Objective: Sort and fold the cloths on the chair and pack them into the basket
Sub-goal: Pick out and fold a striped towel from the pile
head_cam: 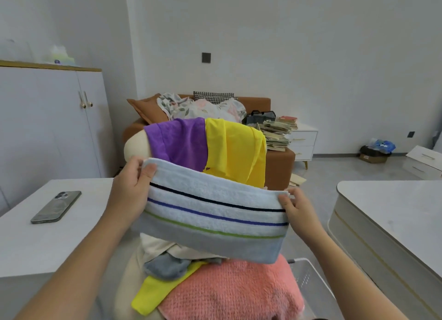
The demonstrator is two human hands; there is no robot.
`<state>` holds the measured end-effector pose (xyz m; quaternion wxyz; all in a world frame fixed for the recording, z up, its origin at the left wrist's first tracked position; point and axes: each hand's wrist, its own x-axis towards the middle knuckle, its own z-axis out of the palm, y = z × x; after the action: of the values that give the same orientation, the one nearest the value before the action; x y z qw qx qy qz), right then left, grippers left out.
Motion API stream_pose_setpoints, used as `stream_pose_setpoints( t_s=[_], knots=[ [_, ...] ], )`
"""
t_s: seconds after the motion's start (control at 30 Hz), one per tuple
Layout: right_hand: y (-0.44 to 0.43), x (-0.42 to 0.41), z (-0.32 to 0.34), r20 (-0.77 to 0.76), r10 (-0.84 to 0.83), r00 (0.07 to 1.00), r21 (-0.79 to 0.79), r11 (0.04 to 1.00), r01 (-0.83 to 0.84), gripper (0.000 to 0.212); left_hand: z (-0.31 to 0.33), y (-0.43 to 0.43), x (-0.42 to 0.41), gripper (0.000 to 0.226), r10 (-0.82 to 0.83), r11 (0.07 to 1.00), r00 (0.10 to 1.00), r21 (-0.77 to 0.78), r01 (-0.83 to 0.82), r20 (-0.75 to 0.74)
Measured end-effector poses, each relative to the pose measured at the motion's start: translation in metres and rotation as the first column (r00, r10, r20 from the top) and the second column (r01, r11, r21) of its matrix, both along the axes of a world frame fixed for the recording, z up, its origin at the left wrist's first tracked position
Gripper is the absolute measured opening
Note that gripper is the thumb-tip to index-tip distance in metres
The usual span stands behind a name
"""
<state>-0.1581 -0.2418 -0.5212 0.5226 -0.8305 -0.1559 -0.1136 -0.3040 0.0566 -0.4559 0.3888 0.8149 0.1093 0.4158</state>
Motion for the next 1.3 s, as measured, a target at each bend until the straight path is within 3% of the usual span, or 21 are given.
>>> stream_pose_setpoints(
  t_s=[0.1,0.23,0.37,0.47,0.63,0.7,0.77,0.87,0.93,1.0,1.1,1.17,1.23,1.3],
  knots=[
    [-0.014,0.001,-0.001,-0.223,0.148,0.963,-0.010,0.988,-0.154,0.004,0.024,-0.006,0.008,0.017,-0.088,0.985,0.996,0.145,0.088,-0.005],
    [-0.013,-0.001,0.016,-0.319,0.258,0.912,-0.248,0.906,-0.343,0.019,0.054,-0.022,0.022,0.018,-0.235,0.913,0.971,0.334,0.236,-0.045],
    [0.013,-0.014,0.060,-0.224,0.511,0.830,-0.092,0.837,-0.540,0.048,0.081,-0.047,0.041,0.015,-0.382,0.784,0.904,0.449,0.428,-0.194],
    [0.034,-0.031,0.099,-0.157,0.676,0.720,0.076,0.735,-0.674,0.042,0.096,-0.070,0.051,0.012,-0.418,0.698,0.868,0.516,0.497,-0.270],
    [0.039,-0.034,0.132,-0.033,0.647,0.761,0.136,0.758,-0.638,0.021,0.108,-0.067,0.053,0.023,-0.482,0.759,0.818,0.316,0.569,-0.315],
    [0.033,-0.030,0.135,-0.018,0.612,0.791,0.170,0.781,-0.601,0.015,0.108,-0.050,0.047,0.023,-0.431,0.770,0.783,0.268,0.578,-0.449],
    [0.028,-0.025,0.138,-0.032,0.583,0.812,0.190,0.801,-0.568,0.016,0.106,-0.035,0.040,0.015,-0.423,0.755,0.688,0.190,0.627,-0.590],
    [0.022,-0.022,0.143,-0.057,0.562,0.825,0.198,0.817,-0.542,0.015,0.105,-0.019,0.032,0.002,-0.451,0.764,0.612,0.073,0.641,-0.649],
    [0.021,-0.023,0.146,-0.061,0.571,0.819,0.226,0.807,-0.546,0.012,0.106,-0.014,0.028,0.006,-0.479,0.803,0.625,-0.019,0.596,-0.616],
    [0.022,-0.026,0.148,-0.055,0.580,0.813,0.265,0.793,-0.548,0.013,0.107,-0.015,0.027,0.010,-0.552,0.817,0.686,-0.144,0.558,-0.474],
    [0.028,-0.030,0.150,-0.013,0.576,0.817,0.290,0.784,-0.548,0.016,0.103,-0.024,0.027,0.007,-0.460,0.868,0.888,-0.215,0.447,-0.012],
    [0.034,-0.035,0.151,0.038,0.571,0.820,0.296,0.778,-0.555,0.017,0.101,-0.030,0.027,0.019,-0.452,0.789,0.873,-0.372,0.488,0.186],
    [0.039,-0.038,0.152,0.064,0.563,0.824,0.325,0.769,-0.551,0.019,0.095,-0.037,0.024,0.026,-0.521,0.711,0.840,-0.469,0.524,0.148],
    [0.041,-0.041,0.152,0.061,0.568,0.821,0.331,0.764,-0.554,0.022,0.090,-0.039,0.023,0.015,-0.451,0.789,0.888,-0.425,0.443,0.086]
  ],
)
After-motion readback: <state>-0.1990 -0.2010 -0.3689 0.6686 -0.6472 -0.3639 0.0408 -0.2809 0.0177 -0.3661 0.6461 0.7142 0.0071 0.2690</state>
